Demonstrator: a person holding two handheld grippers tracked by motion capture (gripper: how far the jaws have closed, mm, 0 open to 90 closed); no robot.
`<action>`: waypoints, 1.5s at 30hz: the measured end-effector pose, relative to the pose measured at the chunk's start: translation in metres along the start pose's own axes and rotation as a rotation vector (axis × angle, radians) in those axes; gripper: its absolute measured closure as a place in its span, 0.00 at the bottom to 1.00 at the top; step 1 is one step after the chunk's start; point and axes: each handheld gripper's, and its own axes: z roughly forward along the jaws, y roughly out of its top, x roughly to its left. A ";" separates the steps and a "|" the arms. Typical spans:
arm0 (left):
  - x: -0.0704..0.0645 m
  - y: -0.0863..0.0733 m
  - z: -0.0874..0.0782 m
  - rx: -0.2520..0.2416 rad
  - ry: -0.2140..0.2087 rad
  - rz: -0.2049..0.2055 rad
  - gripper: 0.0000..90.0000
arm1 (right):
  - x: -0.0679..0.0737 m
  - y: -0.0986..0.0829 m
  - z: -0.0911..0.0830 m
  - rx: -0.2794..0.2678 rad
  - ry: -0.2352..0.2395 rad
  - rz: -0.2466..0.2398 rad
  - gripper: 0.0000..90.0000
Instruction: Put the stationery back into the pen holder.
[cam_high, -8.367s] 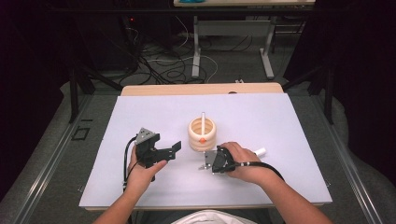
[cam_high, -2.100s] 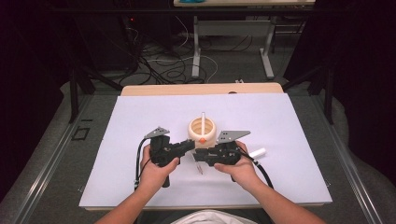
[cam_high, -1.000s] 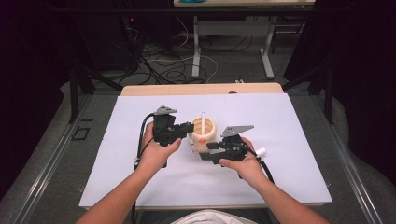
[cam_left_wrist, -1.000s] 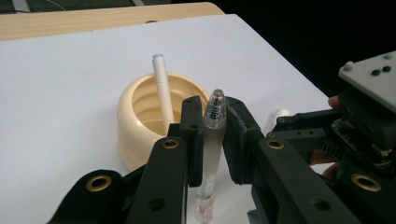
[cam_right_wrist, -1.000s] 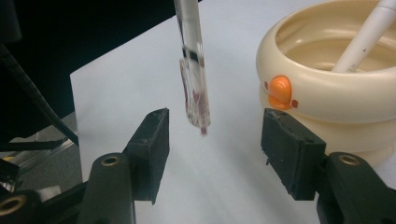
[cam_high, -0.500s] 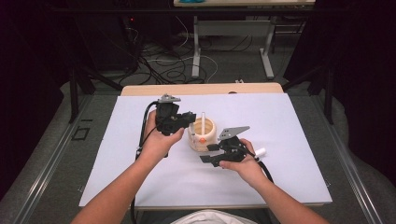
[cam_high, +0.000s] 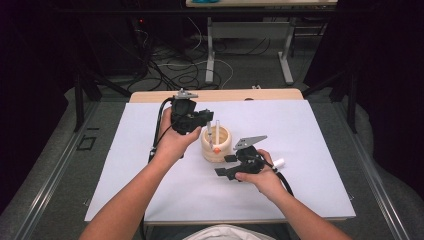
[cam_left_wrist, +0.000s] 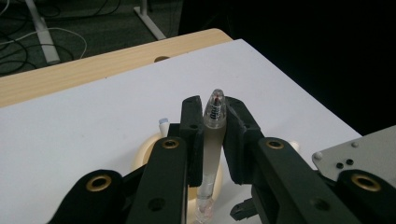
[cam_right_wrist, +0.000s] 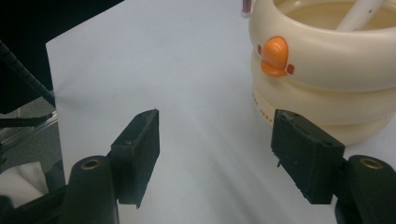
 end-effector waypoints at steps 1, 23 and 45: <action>0.000 0.001 0.001 -0.001 0.004 0.005 0.89 | 0.000 0.000 0.000 0.002 0.000 0.010 0.35; 0.005 0.011 0.028 0.011 0.071 0.013 0.89 | 0.000 -0.002 0.004 0.042 -0.002 0.004 0.27; 0.017 -0.010 0.066 0.145 0.091 -0.056 0.89 | 0.001 -0.003 0.007 0.062 -0.005 0.008 0.17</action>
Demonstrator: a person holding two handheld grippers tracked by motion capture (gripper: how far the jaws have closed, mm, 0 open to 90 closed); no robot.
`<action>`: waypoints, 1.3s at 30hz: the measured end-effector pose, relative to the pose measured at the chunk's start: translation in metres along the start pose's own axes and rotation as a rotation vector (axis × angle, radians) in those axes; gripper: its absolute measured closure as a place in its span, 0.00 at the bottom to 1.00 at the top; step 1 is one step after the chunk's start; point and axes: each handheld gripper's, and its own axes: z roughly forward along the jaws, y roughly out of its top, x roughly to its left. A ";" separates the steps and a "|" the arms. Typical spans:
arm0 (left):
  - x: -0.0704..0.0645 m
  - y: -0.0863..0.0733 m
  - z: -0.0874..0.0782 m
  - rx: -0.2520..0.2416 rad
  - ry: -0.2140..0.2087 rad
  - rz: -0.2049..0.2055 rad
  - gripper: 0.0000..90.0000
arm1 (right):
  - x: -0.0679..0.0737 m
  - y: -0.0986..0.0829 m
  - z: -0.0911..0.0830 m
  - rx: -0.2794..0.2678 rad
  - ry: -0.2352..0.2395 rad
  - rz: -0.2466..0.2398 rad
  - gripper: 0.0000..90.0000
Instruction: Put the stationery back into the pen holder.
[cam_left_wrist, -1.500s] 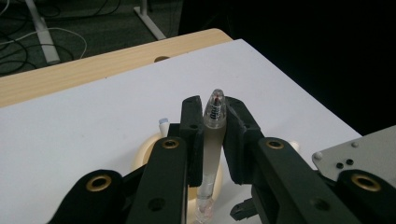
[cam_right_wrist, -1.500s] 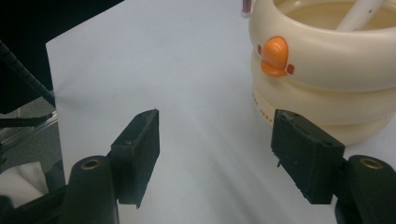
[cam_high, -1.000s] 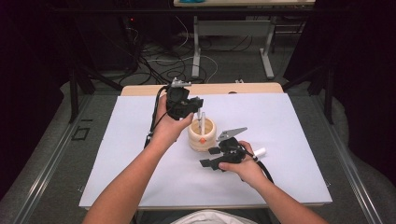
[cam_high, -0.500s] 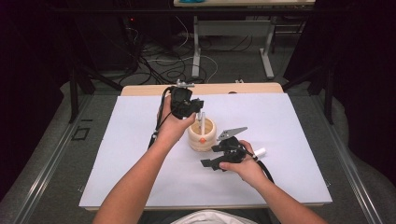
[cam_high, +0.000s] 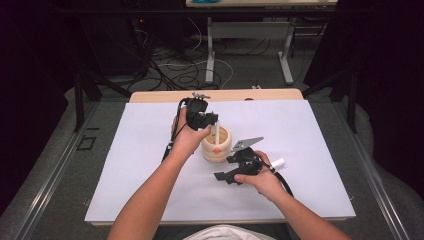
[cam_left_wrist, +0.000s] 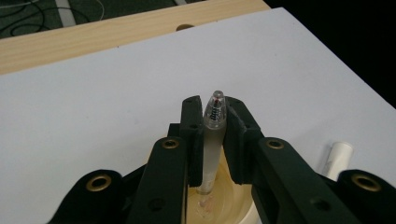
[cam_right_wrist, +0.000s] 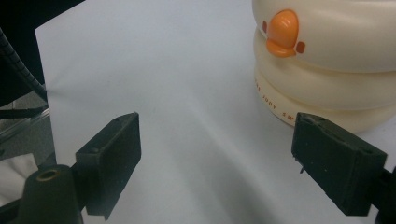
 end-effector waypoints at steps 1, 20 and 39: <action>0.001 -0.001 0.002 0.004 0.001 -0.001 0.89 | 0.000 0.000 0.000 -0.003 0.001 -0.002 0.17; 0.004 -0.008 0.013 0.027 0.005 -0.022 0.77 | -0.002 0.000 0.000 0.002 0.002 0.013 0.17; 0.009 -0.018 0.001 -0.088 -0.013 0.049 0.45 | -0.006 0.001 -0.006 -0.005 -0.032 0.000 0.17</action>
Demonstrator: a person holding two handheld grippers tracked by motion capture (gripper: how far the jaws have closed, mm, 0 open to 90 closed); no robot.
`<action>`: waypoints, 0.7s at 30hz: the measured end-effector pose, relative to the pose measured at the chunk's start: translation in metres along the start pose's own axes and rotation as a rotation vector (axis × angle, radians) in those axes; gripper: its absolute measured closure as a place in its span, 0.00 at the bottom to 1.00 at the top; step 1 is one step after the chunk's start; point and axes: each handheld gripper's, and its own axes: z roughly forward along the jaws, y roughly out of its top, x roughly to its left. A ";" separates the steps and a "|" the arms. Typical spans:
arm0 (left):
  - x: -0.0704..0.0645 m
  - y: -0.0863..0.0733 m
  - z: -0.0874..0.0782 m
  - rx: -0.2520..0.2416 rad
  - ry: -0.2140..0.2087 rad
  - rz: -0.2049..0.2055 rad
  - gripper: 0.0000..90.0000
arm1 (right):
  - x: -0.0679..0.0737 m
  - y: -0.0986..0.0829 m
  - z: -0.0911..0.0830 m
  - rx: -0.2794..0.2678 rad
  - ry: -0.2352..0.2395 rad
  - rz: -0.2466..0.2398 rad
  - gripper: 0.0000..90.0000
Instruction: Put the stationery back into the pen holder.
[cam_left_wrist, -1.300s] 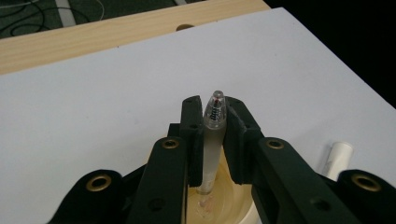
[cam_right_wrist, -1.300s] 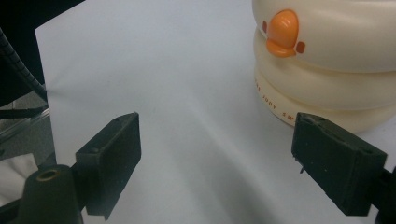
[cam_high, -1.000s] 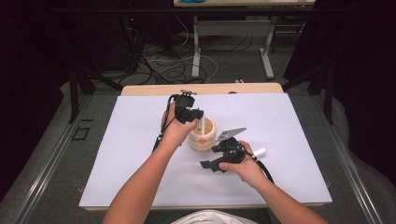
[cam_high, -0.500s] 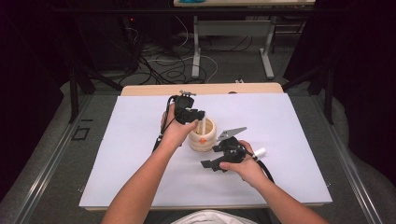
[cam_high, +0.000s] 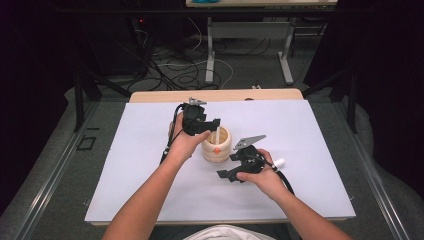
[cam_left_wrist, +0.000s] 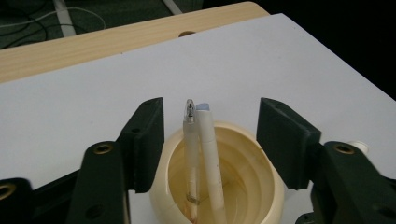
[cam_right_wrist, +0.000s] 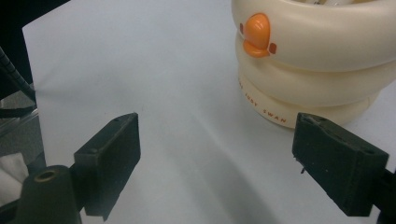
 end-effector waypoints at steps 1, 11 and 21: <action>0.000 -0.001 -0.001 -0.007 -0.008 -0.003 0.44 | 0.000 0.000 -0.001 0.003 0.001 -0.001 0.17; -0.002 -0.010 -0.011 -0.093 -0.011 0.079 0.25 | -0.004 0.002 -0.006 -0.011 -0.027 -0.020 0.16; -0.006 -0.020 -0.019 -0.096 -0.037 0.116 0.20 | -0.018 0.006 -0.019 -0.027 -0.056 -0.040 0.09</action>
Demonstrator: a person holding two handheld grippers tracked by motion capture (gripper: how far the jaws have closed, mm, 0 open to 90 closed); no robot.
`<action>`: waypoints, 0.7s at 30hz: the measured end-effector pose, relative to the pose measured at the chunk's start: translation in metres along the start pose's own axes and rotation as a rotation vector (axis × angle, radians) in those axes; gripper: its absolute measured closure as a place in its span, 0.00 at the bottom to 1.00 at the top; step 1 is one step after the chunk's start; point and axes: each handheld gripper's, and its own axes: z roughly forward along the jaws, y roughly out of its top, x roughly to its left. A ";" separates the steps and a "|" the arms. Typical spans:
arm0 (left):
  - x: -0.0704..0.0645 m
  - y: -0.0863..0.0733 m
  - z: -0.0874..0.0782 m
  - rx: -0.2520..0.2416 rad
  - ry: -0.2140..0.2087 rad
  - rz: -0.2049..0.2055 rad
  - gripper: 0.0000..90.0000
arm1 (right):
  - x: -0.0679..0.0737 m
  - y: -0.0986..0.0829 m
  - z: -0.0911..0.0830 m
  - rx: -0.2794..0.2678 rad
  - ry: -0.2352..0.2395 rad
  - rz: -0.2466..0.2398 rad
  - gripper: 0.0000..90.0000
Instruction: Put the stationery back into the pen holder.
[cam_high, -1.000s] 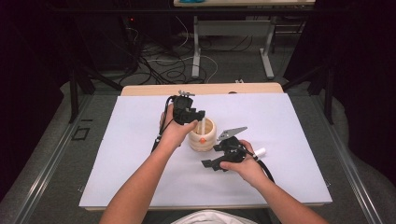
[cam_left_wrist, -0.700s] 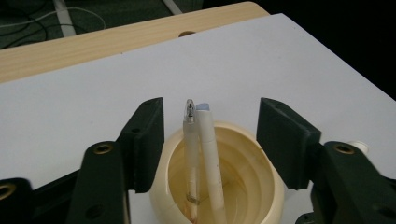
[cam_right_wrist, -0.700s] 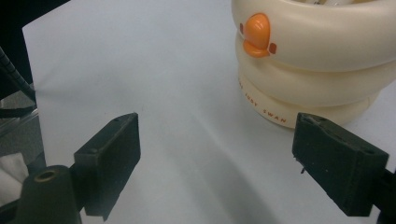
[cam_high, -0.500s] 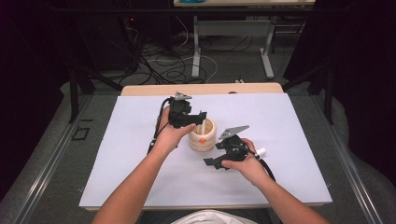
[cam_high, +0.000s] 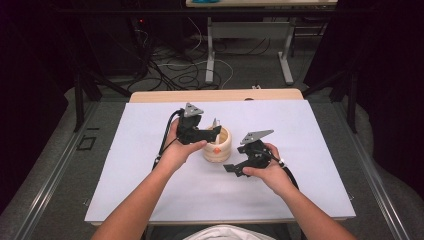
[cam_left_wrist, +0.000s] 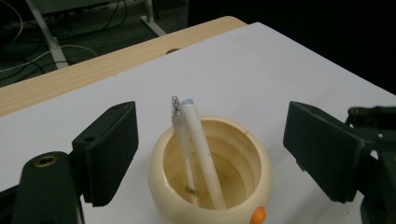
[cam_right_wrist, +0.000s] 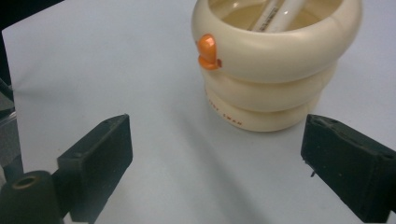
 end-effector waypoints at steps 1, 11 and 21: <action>0.000 -0.001 -0.001 0.008 -0.014 0.003 0.20 | -0.002 0.000 -0.001 -0.008 0.000 0.011 0.09; -0.002 -0.010 -0.012 -0.028 -0.018 -0.035 0.21 | -0.020 0.001 -0.016 -0.004 -0.056 0.017 0.06; 0.006 -0.029 -0.023 -0.053 -0.059 -0.080 0.21 | -0.022 0.001 -0.017 0.035 -0.074 -0.067 0.14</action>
